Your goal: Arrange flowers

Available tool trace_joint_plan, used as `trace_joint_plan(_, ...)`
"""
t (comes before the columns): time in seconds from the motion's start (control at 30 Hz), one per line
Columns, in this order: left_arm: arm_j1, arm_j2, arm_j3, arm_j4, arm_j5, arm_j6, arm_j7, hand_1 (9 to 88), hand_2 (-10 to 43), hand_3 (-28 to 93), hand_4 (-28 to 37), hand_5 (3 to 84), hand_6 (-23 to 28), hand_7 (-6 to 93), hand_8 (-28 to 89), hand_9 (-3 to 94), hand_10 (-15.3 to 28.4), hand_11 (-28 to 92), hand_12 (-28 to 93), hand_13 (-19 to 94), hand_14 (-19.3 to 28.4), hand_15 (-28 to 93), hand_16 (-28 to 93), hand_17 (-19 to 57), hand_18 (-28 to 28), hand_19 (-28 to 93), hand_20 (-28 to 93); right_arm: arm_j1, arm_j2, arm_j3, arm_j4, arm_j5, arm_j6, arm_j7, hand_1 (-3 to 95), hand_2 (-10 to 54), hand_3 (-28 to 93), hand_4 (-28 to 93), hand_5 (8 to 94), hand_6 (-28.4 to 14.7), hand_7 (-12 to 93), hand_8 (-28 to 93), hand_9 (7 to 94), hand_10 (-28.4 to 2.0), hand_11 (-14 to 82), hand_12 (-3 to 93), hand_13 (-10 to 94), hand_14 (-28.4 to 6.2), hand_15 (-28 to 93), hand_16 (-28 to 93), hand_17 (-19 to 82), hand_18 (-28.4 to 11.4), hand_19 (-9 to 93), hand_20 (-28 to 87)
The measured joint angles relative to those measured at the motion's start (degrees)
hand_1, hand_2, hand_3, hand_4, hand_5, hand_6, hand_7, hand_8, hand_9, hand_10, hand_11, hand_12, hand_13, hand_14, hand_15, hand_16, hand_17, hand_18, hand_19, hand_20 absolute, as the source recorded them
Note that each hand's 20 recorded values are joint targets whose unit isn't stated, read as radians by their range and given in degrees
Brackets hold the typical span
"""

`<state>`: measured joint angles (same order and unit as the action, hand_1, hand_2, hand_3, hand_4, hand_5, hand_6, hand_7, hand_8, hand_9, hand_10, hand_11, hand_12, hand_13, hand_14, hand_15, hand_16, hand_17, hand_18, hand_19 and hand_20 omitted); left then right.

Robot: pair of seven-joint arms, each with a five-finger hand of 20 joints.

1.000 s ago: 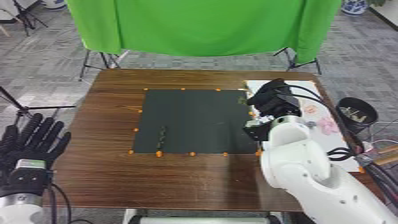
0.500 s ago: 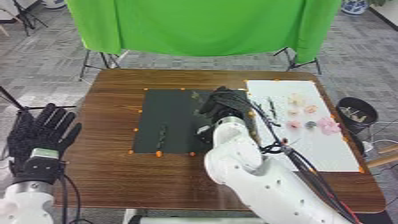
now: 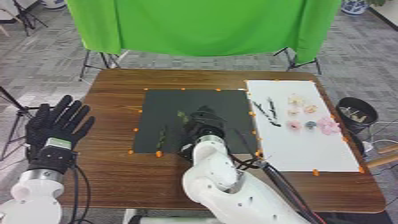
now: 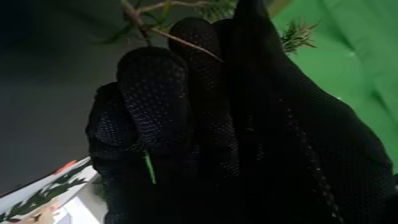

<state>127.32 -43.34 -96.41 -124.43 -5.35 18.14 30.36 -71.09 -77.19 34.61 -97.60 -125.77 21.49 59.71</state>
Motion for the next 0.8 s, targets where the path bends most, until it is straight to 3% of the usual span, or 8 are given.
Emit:
trace_joint_plan(0.17,-0.52,-0.02,0.86,0.27,-2.80,-0.27,0.10,28.4,16.4,71,-28.3,41.9,9.4,17.0,-9,38.3,16.0,23,13,28,15.7,40,-6,-7.8,15.4,41,11,-0.59,-0.16,-1.38,1.08,-0.96,1.45,-0.06,54.2,-9.5,75,-28,70.1,-4.1,38,9,84.7,-11.8,16.3,42.3,81,-9.8,57,27,42,-27.1,91,25)
trace_joint_plan(0.27,-1.23,-0.02,1.63,0.63,-2.77,-0.27,-0.13,28.4,16.4,71,-28.3,41.9,9.4,17.0,-9,38.3,16.0,23,13,28,15.7,40,-6,-7.8,15.4,41,11,-1.24,-0.23,-1.10,1.15,-0.97,1.26,-0.13,54.1,-9.5,75,-28,70.0,-4.9,35,8,84.2,-11.9,15.1,41.0,81,-10.1,57,27,42,-26.8,91,24)
trace_joint_plan(0.43,-1.34,-0.02,1.71,0.66,-2.72,-0.30,0.14,28.4,16.4,71,-28.3,41.9,9.4,17.0,-9,38.3,16.0,23,13,28,15.7,40,-6,-7.8,15.4,41,11,-1.51,-0.11,-1.09,1.14,-0.81,0.88,-0.15,54.2,-9.5,74,-28,69.9,-6.1,29,6,83.7,-12.5,13.4,38.6,80,-10.2,54,26,42,-26.8,91,22)
trace_joint_plan(0.67,0.42,-0.02,0.25,0.33,-3.14,-0.37,1.28,28.4,16.4,71,-28.3,41.9,9.4,17.0,-9,38.3,16.0,23,13,28,15.7,40,-6,-7.8,15.4,41,11,-1.23,0.94,-1.62,0.08,0.26,0.77,0.06,46.9,-9.5,79,-26,68.5,-6.6,19,-5,78.1,-17.1,18.9,19.6,81,-10.6,51,24,42,-26.6,91,18)
trace_joint_plan(0.8,1.69,0.02,-0.45,0.07,-3.62,-0.41,2.18,28.4,16.4,71,-28.3,41.9,9.4,17.0,-9,38.3,16.0,23,13,28,15.7,40,-6,-7.8,15.4,41,11,-0.66,1.86,-2.25,-1.40,1.35,0.62,0.15,45.6,-9.5,80,-25,67.0,-7.4,17,-11,76.7,-17.8,18.8,16.9,81,-10.8,49,24,42,-26.6,92,17)
